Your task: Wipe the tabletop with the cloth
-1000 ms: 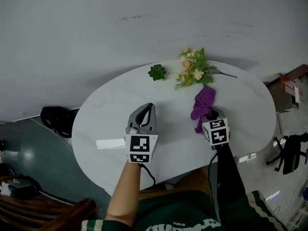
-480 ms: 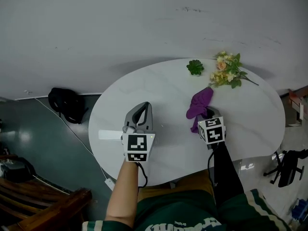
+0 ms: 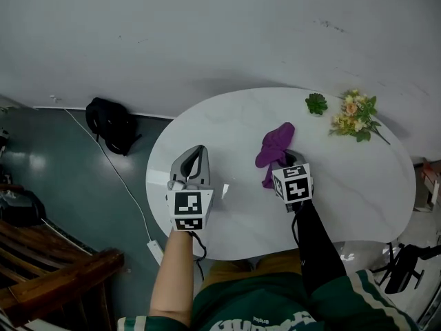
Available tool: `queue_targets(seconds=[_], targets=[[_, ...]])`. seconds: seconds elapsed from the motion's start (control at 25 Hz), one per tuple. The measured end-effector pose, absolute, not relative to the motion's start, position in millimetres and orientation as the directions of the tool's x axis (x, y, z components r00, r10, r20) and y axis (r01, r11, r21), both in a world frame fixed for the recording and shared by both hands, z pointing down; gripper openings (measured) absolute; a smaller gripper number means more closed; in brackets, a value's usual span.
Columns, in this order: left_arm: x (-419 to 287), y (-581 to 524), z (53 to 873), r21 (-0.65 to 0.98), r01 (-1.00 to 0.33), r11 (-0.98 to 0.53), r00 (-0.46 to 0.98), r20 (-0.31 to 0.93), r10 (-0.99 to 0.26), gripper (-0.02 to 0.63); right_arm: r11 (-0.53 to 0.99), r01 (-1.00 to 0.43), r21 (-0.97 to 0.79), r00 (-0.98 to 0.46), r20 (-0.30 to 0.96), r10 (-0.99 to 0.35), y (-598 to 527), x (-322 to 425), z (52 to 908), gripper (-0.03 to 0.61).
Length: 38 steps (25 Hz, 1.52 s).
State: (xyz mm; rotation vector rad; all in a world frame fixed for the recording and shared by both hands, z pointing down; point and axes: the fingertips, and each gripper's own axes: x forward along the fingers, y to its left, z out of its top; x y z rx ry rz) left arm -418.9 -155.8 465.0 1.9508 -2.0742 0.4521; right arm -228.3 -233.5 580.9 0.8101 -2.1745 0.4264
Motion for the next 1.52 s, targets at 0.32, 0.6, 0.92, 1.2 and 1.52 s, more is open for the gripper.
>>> queue_targets(seconds=[0.32, 0.6, 0.92, 1.2, 1.52], targets=[[-484, -109, 460, -0.086, -0.981, 0.176, -0.195, 0.390, -0.900, 0.000, 0.802, -0.587, -0.112, -0.597, 0.729, -0.335, -209, -319, 581, 0.080], [-536, -60, 458, -0.117, -0.954, 0.275, -0.299, 0.394, -0.869, 0.000, 0.850, -0.505, -0.146, -0.646, 0.717, -0.261, -183, -392, 583, 0.081], [-577, 1, 448, -0.119, -0.914, 0.387, -0.403, 0.377, -0.834, 0.000, 0.877, -0.439, -0.197, -0.693, 0.695, -0.191, -143, -473, 584, 0.081], [-598, 66, 446, -0.118, -0.865, 0.488, -0.494, 0.379, -0.783, 0.000, 0.929, -0.251, -0.271, -0.736, 0.677, -0.001, -69, -547, 583, 0.081], [-599, 103, 437, -0.110, -0.846, 0.521, -0.522, 0.370, -0.769, 0.000, 0.917, -0.110, -0.382, -0.866, 0.490, 0.100, -16, -566, 533, 0.081]])
